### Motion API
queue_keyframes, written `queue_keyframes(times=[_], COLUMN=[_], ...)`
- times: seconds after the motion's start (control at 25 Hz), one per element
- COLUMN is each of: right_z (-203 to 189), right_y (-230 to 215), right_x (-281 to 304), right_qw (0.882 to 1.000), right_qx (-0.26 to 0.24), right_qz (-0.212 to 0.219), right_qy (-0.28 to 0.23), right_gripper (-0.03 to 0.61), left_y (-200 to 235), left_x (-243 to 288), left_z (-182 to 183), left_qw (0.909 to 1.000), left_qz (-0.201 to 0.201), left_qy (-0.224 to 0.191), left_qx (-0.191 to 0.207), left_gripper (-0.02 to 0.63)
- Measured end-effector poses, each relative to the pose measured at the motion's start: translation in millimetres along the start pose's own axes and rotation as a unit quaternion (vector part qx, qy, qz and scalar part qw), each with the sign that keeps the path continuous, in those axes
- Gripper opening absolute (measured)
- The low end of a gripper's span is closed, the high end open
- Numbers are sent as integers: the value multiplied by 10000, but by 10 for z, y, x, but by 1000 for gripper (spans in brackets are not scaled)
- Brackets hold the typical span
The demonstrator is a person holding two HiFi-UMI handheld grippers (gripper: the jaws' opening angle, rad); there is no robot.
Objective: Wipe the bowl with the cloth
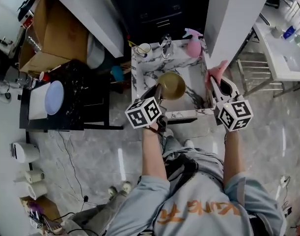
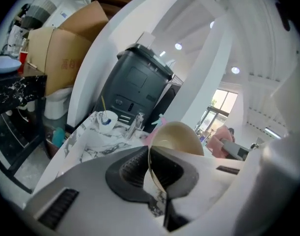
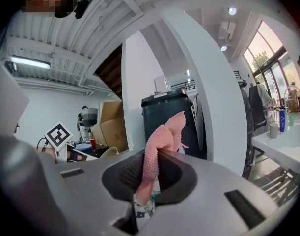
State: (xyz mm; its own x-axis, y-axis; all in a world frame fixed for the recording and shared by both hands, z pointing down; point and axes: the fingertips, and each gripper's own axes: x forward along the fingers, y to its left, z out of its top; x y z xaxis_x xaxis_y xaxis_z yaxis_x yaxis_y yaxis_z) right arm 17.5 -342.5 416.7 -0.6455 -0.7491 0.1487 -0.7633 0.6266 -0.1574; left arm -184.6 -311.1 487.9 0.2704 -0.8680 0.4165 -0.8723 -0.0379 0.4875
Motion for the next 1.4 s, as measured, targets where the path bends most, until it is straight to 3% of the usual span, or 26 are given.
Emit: queue_keyframes(times=[0.24, 0.44, 0.8, 1.4], right_z=[333, 371, 221, 466], right_y=[300, 601, 1001, 1102], right_x=[-31, -112, -331, -511], right_qw=[9964, 9874, 9588, 9278], right_qx=[-383, -633, -845, -618], right_qz=[675, 1424, 2709, 3605], right_qy=[-326, -281, -168, -733], right_gripper=[49, 49, 49, 49], left_y=[-367, -439, -617, -942], left_x=[-376, -556, -484, -393], left_z=[507, 604, 394, 178], left_qw=[9896, 9837, 9853, 9717], left_qz=[-875, -1027, -1235, -2155], left_qy=[-1142, -1475, -1150, -460], left_qx=[1, -43, 277, 850], left_gripper=[32, 32, 32, 31])
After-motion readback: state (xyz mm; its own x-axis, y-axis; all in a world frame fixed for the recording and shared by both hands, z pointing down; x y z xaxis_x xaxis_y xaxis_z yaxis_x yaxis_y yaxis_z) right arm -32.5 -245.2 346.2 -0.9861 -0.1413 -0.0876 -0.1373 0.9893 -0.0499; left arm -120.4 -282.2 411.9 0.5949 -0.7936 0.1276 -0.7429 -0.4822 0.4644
